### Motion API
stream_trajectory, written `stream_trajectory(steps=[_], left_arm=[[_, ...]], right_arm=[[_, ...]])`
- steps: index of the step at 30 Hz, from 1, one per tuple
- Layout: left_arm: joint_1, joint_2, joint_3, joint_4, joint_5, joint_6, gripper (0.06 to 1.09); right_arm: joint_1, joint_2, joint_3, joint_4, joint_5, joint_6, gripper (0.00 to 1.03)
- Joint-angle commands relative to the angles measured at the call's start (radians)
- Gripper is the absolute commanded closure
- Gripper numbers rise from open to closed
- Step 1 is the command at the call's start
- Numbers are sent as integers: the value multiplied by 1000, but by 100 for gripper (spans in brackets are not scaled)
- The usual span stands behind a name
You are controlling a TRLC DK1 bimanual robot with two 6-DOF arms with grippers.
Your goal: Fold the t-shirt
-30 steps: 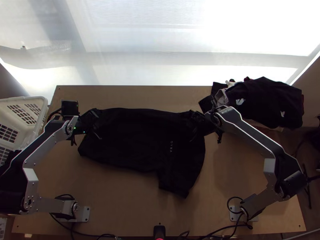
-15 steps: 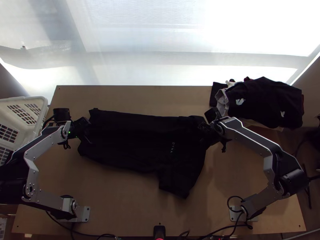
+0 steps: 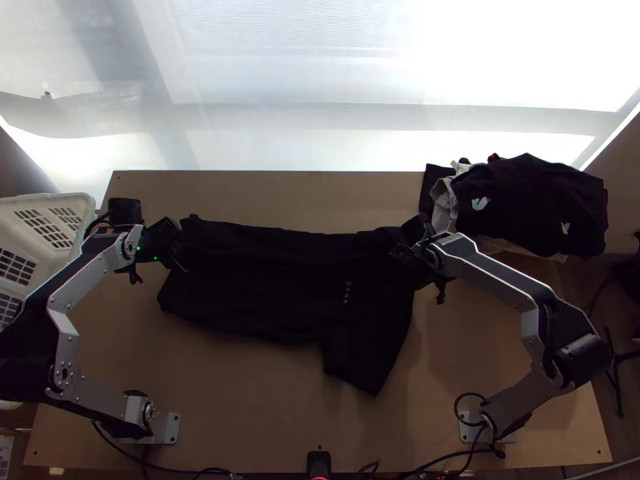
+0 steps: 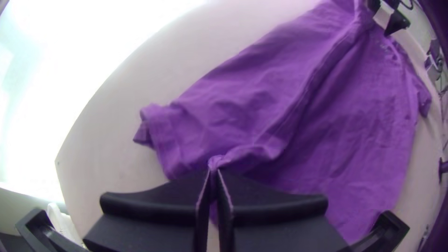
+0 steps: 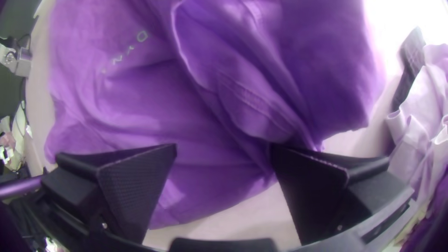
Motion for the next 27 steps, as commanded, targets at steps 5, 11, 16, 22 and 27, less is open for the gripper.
stream_trajectory(steps=[5, 11, 16, 22, 27], left_arm=[[-12, -127, 97, -443, 123, 63, 10], [68, -179, 91, -509, 125, 129, 10], [99, -323, -96, -427, 88, 338, 10], [81, -476, -322, -289, 7, 537, 10], [-51, -617, -457, -253, 0, 545, 10]], right_arm=[[15, -127, 110, -116, -5, 44, 4], [86, -187, 117, -218, -6, 65, 4], [152, -302, 44, -281, -6, 65, 4], [250, -391, -22, -354, -6, 68, 5], [293, -403, -78, -353, -6, 70, 5]])
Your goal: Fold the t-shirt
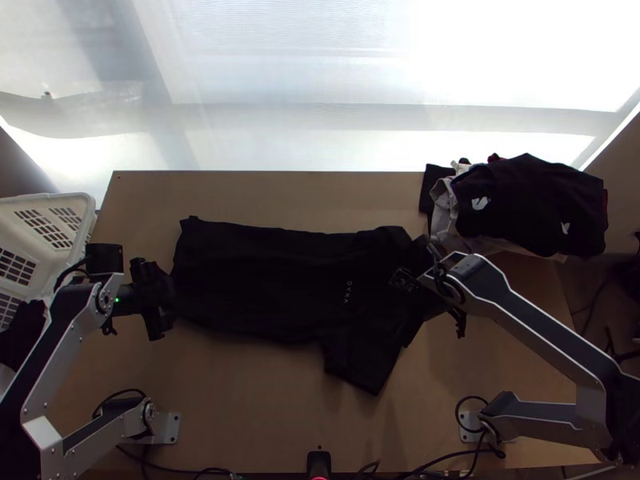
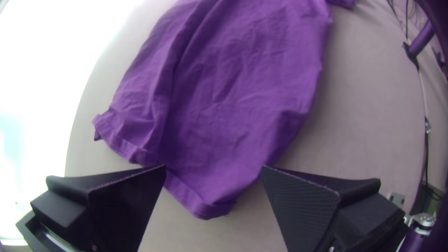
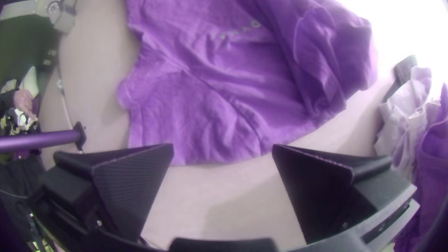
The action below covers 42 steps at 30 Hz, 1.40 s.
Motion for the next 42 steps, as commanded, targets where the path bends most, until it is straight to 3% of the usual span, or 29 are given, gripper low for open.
stream_trajectory(steps=[1, 6, 11, 16, 24, 28, 29, 32, 42], left_arm=[[-106, -168, -192, 45, -29, 85, 10], [-161, -199, -274, 58, -41, 97, 10], [-160, -196, -310, 129, -65, 104, 11], [-160, -162, -301, 189, -68, 85, 23], [-161, -87, -288, 253, -70, 62, 52], [-157, -69, -284, 281, -70, 62, 80], [-160, -69, -282, 281, -70, 62, 91], [-160, -84, -282, 281, -72, 67, 105], [-141, -93, -215, 206, -70, 22, 105]], right_arm=[[89, -52, -76, -30, 1, 0, 5], [181, -56, -136, -32, -2, -8, 5], [219, -56, -159, -33, -78, 0, 5], [253, -50, -206, -4, -94, 1, 5], [262, -18, -205, 59, -94, 4, 5], [264, -16, -209, 74, -94, 6, 5], [264, -16, -209, 76, -94, 6, 5], [261, -12, -212, 86, -92, 6, 5], [266, 100, -211, 221, -92, 21, 6]])
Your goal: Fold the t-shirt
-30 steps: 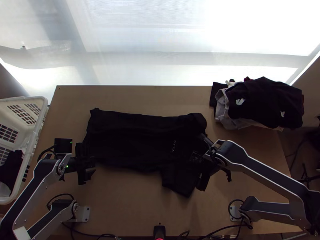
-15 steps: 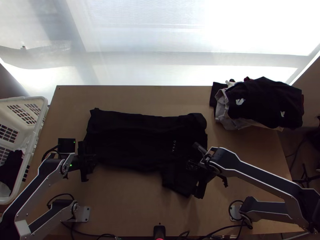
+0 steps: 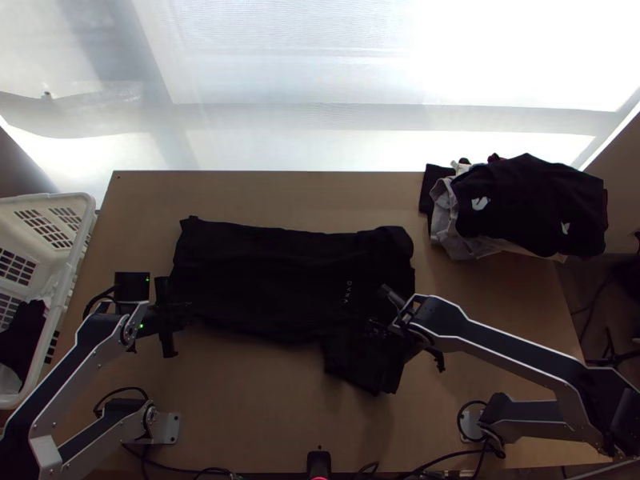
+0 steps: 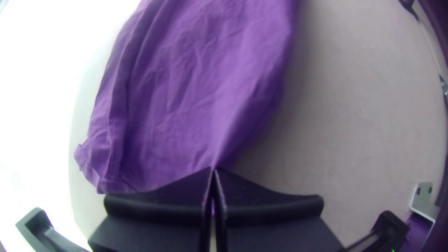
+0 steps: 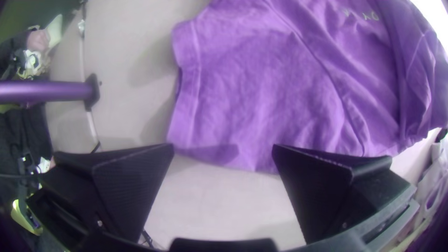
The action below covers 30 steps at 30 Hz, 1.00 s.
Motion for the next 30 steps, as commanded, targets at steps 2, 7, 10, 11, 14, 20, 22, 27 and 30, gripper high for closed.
stream_trajectory(steps=[2, 7, 10, 11, 14, 20, 22, 27, 30], left_arm=[[19, -9, 55, -54, 0, -28, 105], [29, -23, 63, -66, 0, -28, 105], [29, -37, 60, -72, 0, -33, 105], [29, -40, 60, -74, 0, -36, 105], [29, -43, 60, -74, 0, -45, 105], [30, -74, 55, -81, 0, -48, 105], [36, -86, 55, -83, 0, -48, 105], [42, -108, 55, -106, 0, -43, 105], [42, -128, 58, -115, 2, -45, 105]], right_arm=[[3, 97, 8, 97, 2, 4, 15], [13, 120, -19, 155, 2, -25, 59], [13, 123, -48, 184, -1, -45, 89], [14, 123, -61, 192, -3, -57, 98], [25, 129, -90, 204, -6, -68, 100], [40, 89, -76, 143, -14, -74, 100], [34, 49, -61, 100, -23, -76, 100], [20, -35, -53, 11, -32, -83, 100], [16, -75, -48, -32, -32, -88, 100]])
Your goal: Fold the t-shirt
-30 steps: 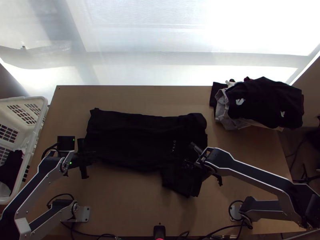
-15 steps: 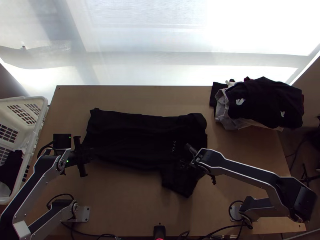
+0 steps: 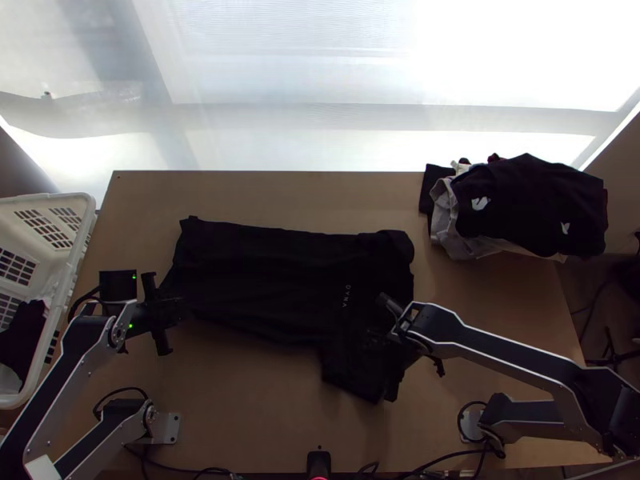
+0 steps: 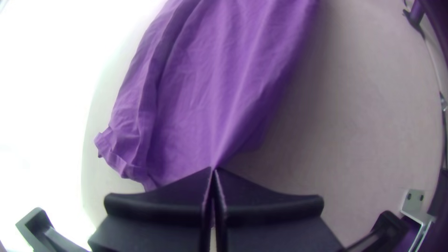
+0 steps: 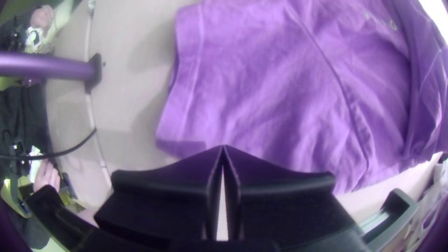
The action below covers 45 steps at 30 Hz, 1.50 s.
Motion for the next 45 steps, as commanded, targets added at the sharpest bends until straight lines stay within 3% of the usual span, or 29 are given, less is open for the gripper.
stream_trajectory(steps=[1, 3, 6, 7, 8, 16, 17, 23, 25, 32, 41, 45], left_arm=[[1, -41, 4, -23, 2, 0, 105], [-7, -52, 6, -35, 2, 0, 105], [-10, -53, 4, -55, 2, 0, 105], [-10, -55, 4, -57, 2, 0, 105], [-10, -56, 2, -57, 2, 0, 105], [-8, -78, 18, -70, 0, 0, 105], [-8, -79, 19, -73, 0, 0, 105], [-3, -88, 18, -75, 0, 1, 105], [-3, -92, 19, -75, 0, 3, 105], [-8, -110, 49, -158, 0, 4, 105], [3, -234, 27, -326, 12, 63, 105], [-7, -256, 1, -317, 19, 66, 105]], right_arm=[[-18, -98, 15, -99, -10, -8, 100], [-26, -111, 5, -101, -15, -8, 96], [-24, -103, -28, -79, -15, 24, 23], [-13, -92, -32, -72, -15, 33, 15], [-3, -77, -30, -64, -15, 33, 14], [83, 29, -4, -20, -15, 33, 15], [89, 40, 1, -17, -15, 33, 20], [89, 53, 10, 10, -30, 18, 84], [89, 43, -2, 16, -39, 6, 100], [88, -25, 5, -52, -76, -16, 100], [77, -161, 2, -300, -257, -120, 100], [48, -191, -30, -264, -259, -100, 98]])
